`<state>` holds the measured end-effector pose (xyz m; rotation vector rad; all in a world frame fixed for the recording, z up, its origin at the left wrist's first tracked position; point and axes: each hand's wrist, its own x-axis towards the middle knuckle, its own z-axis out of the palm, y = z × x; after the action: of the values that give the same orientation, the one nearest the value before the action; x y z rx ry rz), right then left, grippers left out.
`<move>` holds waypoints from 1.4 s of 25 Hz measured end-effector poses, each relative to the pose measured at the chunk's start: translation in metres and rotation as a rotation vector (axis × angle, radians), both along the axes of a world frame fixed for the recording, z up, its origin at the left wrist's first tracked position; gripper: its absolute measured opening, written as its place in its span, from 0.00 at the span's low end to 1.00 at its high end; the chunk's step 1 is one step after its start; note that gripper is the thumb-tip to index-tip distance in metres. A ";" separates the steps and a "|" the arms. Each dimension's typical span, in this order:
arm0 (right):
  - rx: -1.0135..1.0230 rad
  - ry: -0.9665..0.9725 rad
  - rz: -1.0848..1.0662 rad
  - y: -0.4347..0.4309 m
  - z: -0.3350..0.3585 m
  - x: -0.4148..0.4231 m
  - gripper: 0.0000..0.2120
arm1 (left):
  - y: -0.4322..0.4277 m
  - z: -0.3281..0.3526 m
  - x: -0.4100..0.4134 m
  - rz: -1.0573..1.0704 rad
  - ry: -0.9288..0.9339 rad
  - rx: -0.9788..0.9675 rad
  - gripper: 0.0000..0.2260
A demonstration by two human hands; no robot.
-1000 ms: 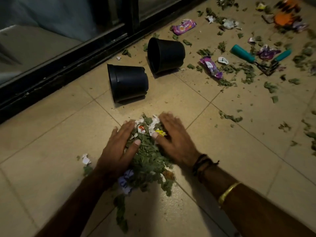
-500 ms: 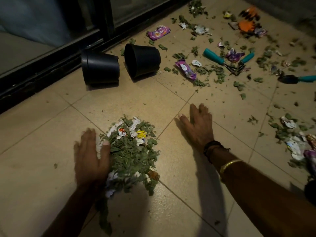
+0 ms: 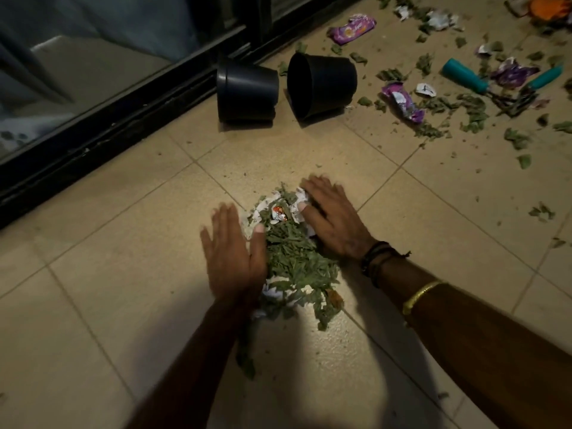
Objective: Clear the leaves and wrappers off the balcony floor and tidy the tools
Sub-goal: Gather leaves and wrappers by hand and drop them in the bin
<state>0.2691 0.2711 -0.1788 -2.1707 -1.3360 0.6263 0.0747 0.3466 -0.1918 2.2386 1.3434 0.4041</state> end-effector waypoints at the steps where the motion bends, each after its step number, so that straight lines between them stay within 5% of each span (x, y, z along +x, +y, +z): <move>1: 0.019 0.042 0.065 0.006 0.002 -0.017 0.31 | -0.002 0.006 0.015 -0.078 -0.079 -0.047 0.31; 5: 0.258 0.256 -0.139 -0.021 0.019 -0.040 0.24 | -0.005 0.018 -0.003 -0.123 -0.247 -0.135 0.28; 9: 0.300 0.249 -0.543 -0.087 0.011 -0.068 0.29 | -0.070 0.005 -0.081 0.101 -0.084 0.037 0.35; 13: 0.330 0.285 -0.443 -0.079 -0.001 -0.125 0.33 | -0.110 -0.005 -0.042 0.198 -0.001 -0.020 0.36; 17: 0.425 0.513 -0.494 -0.063 0.014 -0.117 0.33 | -0.079 0.004 -0.004 0.281 -0.427 -0.134 0.31; 21: 0.400 0.471 -0.428 -0.102 0.006 -0.137 0.37 | -0.092 0.001 -0.036 0.212 -0.469 -0.107 0.29; 24: 0.424 0.525 -0.394 -0.086 0.010 -0.157 0.37 | -0.098 0.008 -0.023 0.125 -0.679 -0.191 0.29; 27: 0.288 0.311 -0.394 -0.066 0.036 -0.115 0.32 | -0.080 0.028 -0.019 0.375 -0.939 -0.413 0.28; 32: -0.318 -0.182 0.190 -0.025 0.055 -0.051 0.40 | -0.043 0.047 -0.058 0.530 -1.271 -0.727 0.28; 35: -0.354 -0.395 0.288 -0.018 0.050 -0.067 0.25 | -0.035 0.056 -0.059 0.572 -1.464 -0.928 0.28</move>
<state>0.2023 0.2533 -0.1288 -2.4979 -1.8908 0.5957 0.0161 0.3116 -0.1361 0.4067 0.8883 1.0342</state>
